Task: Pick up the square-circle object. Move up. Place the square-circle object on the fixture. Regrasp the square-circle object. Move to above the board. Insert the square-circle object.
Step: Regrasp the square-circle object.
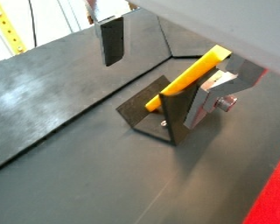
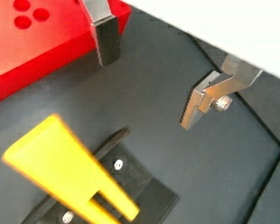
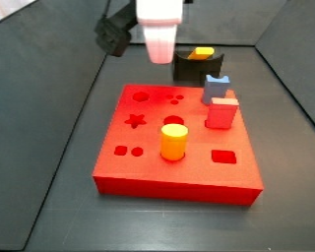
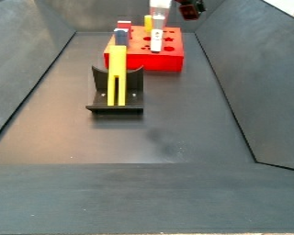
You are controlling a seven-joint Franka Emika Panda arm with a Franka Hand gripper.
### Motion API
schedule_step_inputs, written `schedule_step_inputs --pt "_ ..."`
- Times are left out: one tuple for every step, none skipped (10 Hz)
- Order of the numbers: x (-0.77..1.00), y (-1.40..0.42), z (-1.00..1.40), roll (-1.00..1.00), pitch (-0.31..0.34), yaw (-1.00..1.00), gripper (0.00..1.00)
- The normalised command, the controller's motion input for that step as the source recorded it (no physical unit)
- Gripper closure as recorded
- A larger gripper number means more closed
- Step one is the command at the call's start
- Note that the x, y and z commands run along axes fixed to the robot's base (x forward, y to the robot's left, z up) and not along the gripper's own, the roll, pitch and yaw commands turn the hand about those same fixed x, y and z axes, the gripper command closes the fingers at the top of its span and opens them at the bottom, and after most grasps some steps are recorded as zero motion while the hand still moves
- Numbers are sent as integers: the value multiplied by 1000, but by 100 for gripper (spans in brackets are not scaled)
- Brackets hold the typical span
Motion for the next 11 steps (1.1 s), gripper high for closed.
schedule_step_inputs --pt "1000 -18 -10 89 163 70 0" --pt "1000 -20 -13 64 160 70 0" --pt "1000 -22 -10 46 160 69 0" --pt "1000 -25 -7 36 164 69 0" --pt "1000 -29 -10 24 171 69 0" --pt "989 -29 -3 19 178 71 0" --pt "867 -27 -2 15 191 71 0" --pt "786 -25 0 13 198 73 0" --pt "685 -26 -6 8 201 78 0" --pt "635 -26 -5 4 202 78 0" --pt "537 -23 4 -2 211 80 0"
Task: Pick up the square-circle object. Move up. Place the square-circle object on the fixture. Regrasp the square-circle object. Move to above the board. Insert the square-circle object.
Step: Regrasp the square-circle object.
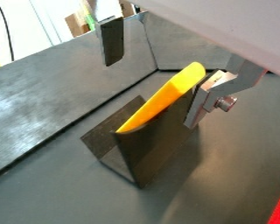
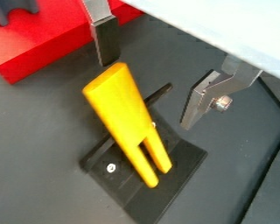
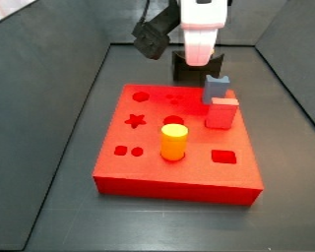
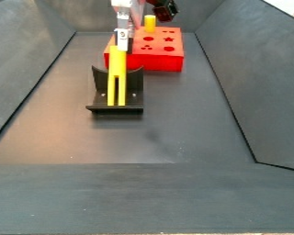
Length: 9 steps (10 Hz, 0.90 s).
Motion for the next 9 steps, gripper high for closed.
schedule_step_inputs --pt "492 -24 0 -5 217 80 0" --pt "386 -21 1 0 219 85 0" --pt "346 -22 -3 2 215 89 0" --pt "271 -21 -9 7 207 94 0" --pt "211 -21 0 5 209 92 0" --pt "133 -21 0 1 217 87 0" --pt "101 -21 -2 -1 221 86 0" --pt "78 -23 9 -8 206 86 0" --pt "0 500 167 0 0 0 100"
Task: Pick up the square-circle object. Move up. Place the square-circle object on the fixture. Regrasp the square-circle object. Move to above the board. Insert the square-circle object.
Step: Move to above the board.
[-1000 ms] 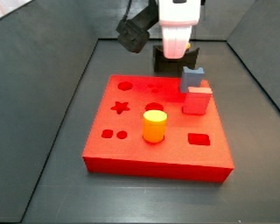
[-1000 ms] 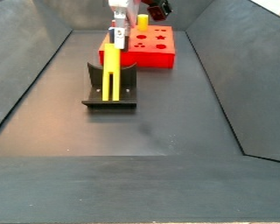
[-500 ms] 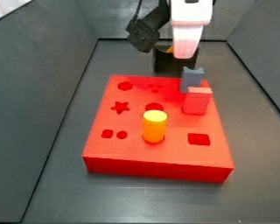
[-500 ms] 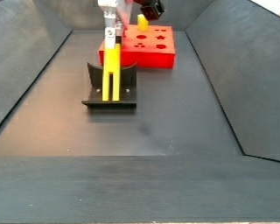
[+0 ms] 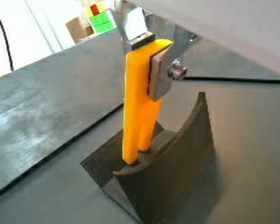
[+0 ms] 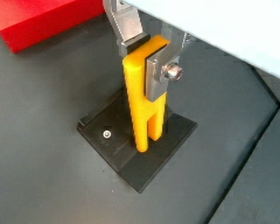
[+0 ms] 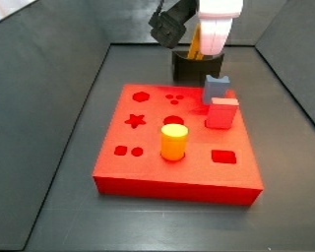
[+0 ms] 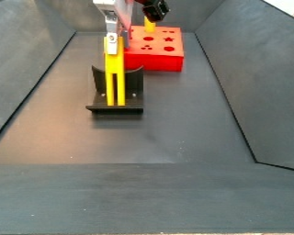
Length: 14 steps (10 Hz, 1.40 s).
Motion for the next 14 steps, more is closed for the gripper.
schedule_step_inputs --pt "-490 -193 1000 -97 -348 -148 100" --pt "-492 -193 1000 -96 -345 -149 100" --pt "-506 -165 1000 -78 -298 -146 100" --pt "-515 -150 1000 -63 -244 -150 100" --pt "-521 -138 1000 -47 -165 -154 100" --pt "-516 -132 1000 -45 -128 -155 100" --pt "-472 -111 1000 -44 -40 -147 100" --pt "-410 -91 1000 -45 12 -135 100" --pt "-275 -68 856 -49 64 -118 100" --pt "-168 -49 664 -52 119 -95 100" --pt "-82 -33 431 -45 168 -62 100" --pt "-54 -28 265 -33 180 -32 100" --pt "-289 -1000 316 -307 170 1000 100" --pt "-280 -1000 297 -300 165 1000 100"
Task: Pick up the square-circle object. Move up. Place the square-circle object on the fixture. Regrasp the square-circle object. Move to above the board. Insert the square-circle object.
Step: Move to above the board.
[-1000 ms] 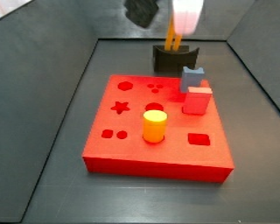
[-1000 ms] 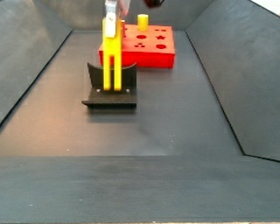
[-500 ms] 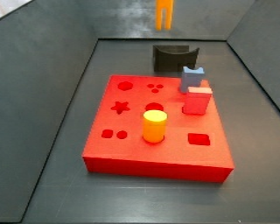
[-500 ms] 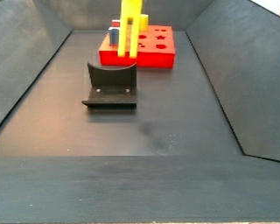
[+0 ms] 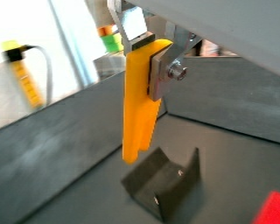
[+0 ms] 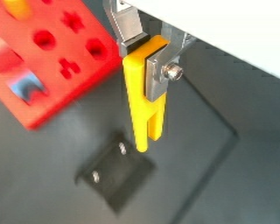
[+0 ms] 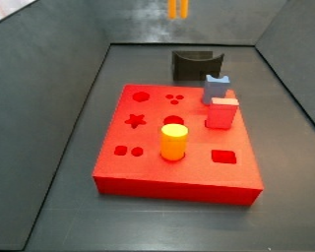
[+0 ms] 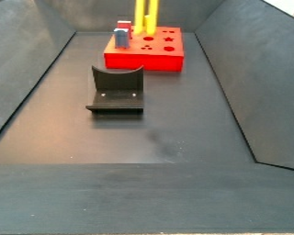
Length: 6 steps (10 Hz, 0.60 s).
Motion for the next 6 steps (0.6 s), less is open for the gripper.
schedule_step_inputs --pt "-267 -1000 313 -292 147 1000 100" --pt "-254 -1000 303 -299 130 1000 100" --pt "-249 -1000 306 -297 114 1000 100" --pt "-232 -1000 312 -290 93 1000 100" --pt "-210 -1000 309 -287 80 1000 100" --pt "-183 -999 301 -283 67 1000 100"
